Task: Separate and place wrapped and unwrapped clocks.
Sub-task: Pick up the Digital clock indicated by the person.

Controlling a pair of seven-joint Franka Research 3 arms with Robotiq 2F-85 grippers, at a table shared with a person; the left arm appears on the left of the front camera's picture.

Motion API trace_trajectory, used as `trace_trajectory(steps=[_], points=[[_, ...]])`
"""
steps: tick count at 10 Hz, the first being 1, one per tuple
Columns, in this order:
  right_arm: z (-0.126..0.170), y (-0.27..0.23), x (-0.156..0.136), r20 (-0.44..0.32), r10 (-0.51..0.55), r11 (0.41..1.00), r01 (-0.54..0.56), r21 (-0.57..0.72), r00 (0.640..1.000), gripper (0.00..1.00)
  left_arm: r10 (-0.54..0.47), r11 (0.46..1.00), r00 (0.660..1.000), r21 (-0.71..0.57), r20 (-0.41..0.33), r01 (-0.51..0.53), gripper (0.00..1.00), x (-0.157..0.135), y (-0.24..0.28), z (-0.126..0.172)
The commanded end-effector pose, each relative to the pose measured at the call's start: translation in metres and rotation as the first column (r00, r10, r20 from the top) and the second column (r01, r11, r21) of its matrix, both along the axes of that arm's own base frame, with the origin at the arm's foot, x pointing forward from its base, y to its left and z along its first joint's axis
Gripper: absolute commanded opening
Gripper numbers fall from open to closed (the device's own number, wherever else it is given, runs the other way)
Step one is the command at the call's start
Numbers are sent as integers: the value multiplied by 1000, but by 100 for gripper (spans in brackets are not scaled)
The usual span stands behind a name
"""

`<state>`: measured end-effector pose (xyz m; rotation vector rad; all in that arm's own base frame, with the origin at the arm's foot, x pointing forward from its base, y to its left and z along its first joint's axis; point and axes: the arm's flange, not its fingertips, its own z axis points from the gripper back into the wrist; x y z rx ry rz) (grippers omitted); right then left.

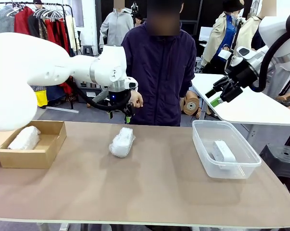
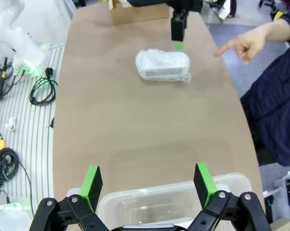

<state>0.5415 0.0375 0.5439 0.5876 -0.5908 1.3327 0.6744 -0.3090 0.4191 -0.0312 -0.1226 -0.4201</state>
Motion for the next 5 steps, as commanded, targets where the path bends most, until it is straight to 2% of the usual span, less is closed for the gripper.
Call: trace_trajectory(steps=[1,3,4,5], points=[[2,1,0,-6,-12,1000,12,1,1000,100,112,994,993,14,47,-112,100,13,-7,-6],[2,1,0,-6,-12,1000,12,1,1000,100,142,990,987,-23,69,-141,100,14,-14,-18],[2,1,0,-6,-12,1000,12,1,1000,100,85,996,996,-5,17,-85,100,7,-7,-18],[2,1,0,-6,-12,1000,12,1,1000,100,85,996,996,-5,17,-85,100,7,-7,-18]])
